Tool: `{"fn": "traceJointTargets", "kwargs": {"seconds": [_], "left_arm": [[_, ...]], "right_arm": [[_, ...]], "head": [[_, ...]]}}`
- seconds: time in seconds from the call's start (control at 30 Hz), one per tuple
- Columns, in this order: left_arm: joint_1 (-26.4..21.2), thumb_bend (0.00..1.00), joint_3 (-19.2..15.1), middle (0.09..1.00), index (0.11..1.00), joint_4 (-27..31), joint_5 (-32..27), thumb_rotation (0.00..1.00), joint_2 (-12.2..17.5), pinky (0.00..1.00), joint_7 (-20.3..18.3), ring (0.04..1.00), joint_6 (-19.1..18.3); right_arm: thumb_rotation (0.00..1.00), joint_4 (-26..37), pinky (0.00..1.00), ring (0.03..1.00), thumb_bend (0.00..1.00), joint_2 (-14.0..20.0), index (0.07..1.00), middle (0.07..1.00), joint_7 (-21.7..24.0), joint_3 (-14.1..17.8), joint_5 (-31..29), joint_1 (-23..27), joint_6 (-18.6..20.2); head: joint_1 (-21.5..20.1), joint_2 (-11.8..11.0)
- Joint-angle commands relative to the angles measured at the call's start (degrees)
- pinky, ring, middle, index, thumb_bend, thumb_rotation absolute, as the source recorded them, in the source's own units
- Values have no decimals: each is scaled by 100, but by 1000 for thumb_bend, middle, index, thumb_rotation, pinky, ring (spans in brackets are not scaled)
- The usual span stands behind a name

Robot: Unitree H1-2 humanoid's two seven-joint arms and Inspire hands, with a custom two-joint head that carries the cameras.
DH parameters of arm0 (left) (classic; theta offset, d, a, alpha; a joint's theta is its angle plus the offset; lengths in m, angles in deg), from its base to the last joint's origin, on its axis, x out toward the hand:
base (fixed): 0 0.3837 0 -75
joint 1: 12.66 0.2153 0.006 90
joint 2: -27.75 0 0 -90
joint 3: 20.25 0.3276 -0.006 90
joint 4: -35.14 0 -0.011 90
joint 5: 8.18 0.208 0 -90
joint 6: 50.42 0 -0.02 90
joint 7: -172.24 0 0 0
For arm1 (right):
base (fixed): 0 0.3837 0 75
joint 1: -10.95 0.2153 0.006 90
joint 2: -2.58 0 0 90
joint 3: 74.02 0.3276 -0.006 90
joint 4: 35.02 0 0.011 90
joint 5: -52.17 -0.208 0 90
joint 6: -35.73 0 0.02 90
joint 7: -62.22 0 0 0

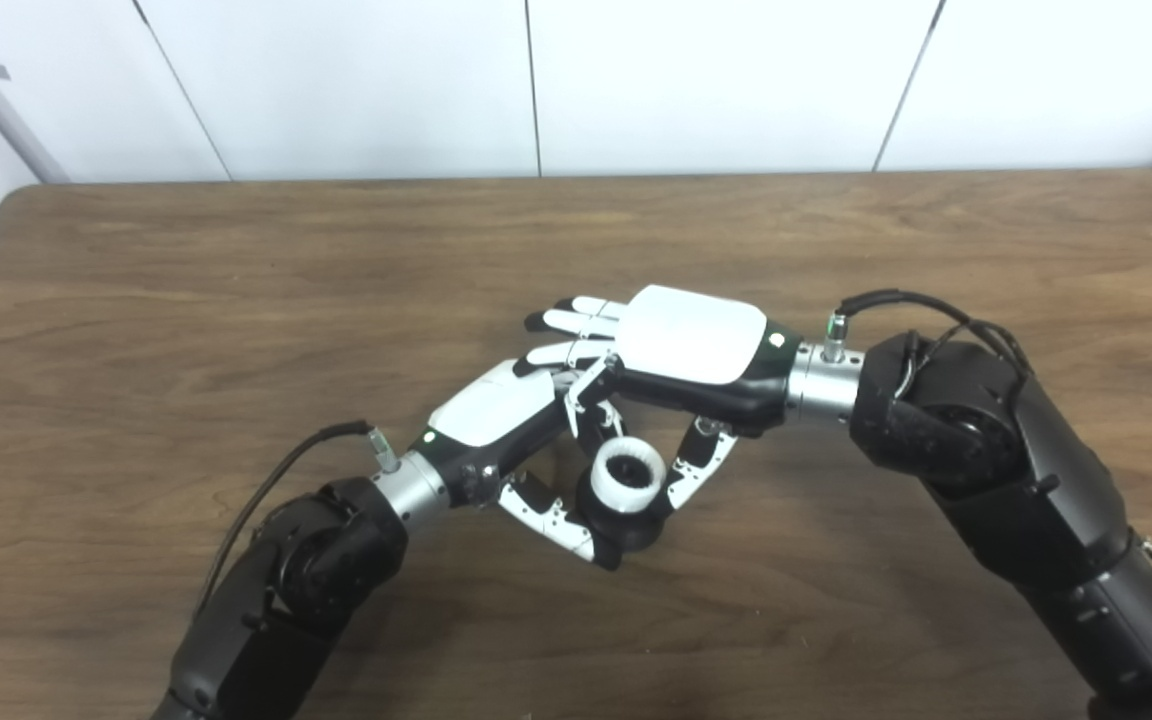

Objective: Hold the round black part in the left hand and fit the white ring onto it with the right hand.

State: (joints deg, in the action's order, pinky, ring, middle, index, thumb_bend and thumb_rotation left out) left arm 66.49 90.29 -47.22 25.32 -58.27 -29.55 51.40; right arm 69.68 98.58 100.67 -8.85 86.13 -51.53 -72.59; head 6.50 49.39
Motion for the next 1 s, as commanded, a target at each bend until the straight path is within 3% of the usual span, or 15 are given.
{"fn": "traceJointTargets", "kwargs": {"seconds": [0.0, 0.33, 0.57, 0.97], "left_arm": [[-173, 523, -102, 690, 481, 295, -176, 57, -41, 1000, 131, 911, 92], [-200, 524, -159, 708, 481, 275, -145, 59, -93, 1000, 62, 924, 48], [-215, 524, -144, 774, 482, 340, 6, 62, -186, 1000, 61, 939, -55], [-185, 523, -127, 783, 481, 325, -43, 64, -250, 1000, 57, 950, -90]], "right_arm": [[143, 86, 1000, 1000, 524, 53, 484, 903, -34, 13, 6, 146, -3], [141, 109, 1000, 1000, 523, 67, 483, 900, -17, -3, -88, 96, -1], [141, 112, 1000, 1000, 524, 102, 484, 892, -22, -31, -86, 56, -51], [141, 160, 1000, 1000, 524, 102, 484, 901, -49, -39, 12, -27, -20]], "head": [[5, 3], [-38, 46], [-47, 75], [-72, 97]]}}
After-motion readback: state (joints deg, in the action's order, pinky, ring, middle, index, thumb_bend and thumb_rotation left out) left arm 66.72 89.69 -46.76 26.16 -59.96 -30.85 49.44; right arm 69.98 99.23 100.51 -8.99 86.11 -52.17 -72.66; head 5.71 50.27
